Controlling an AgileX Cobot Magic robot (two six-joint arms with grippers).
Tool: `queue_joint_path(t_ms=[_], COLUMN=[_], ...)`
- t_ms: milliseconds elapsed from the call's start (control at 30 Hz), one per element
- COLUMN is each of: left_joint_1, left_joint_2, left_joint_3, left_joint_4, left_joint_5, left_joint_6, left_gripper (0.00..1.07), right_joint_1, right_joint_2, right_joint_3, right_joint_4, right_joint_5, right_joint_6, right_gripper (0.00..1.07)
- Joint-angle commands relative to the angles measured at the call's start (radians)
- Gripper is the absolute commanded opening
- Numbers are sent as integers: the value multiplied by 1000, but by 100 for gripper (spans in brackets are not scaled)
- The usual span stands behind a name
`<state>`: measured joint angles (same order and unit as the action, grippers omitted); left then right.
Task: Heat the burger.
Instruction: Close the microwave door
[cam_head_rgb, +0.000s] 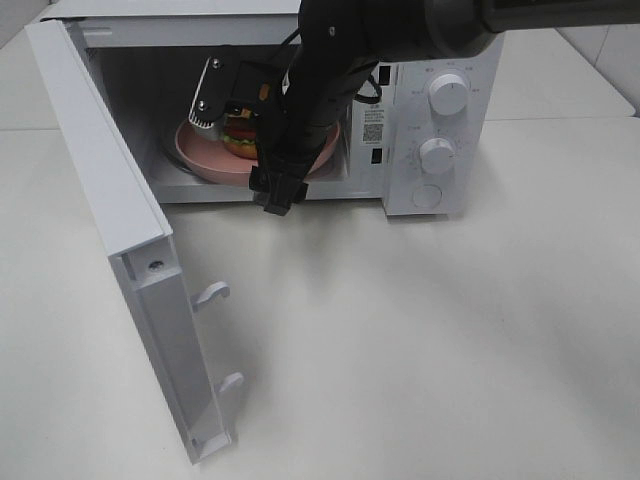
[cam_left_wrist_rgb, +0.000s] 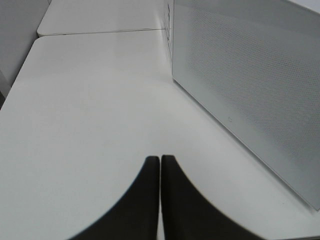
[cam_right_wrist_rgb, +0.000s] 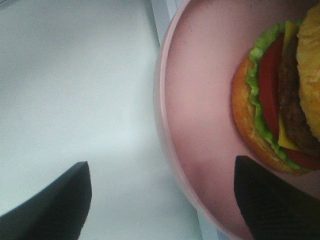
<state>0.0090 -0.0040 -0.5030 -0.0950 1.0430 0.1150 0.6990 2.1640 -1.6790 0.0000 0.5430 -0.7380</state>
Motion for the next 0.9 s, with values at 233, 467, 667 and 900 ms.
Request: queue_joint_path(t_ms=[233,467,667,900], left_joint_1=[-5,-5,-5,-5], left_joint_2=[-18,-18,-18,-18], left_joint_3=[3,3,3,3], left_joint_4=[-3,-3,-3,-3], left_joint_5=[-10,-10,-10,-10], left_joint_6=[0,0,0,0], left_gripper=[0,0,0,0], right_joint_1=[-3,-3,-3,-4], right_joint_2=[-84,-107,-128,-131], right_joint_3=[-9,-9,-9,-8], right_joint_4=[0,0,0,0], right_joint_5=[207,365,476,591], right_joint_6=[251,433,512,615], right_gripper=[73,73,73,73])
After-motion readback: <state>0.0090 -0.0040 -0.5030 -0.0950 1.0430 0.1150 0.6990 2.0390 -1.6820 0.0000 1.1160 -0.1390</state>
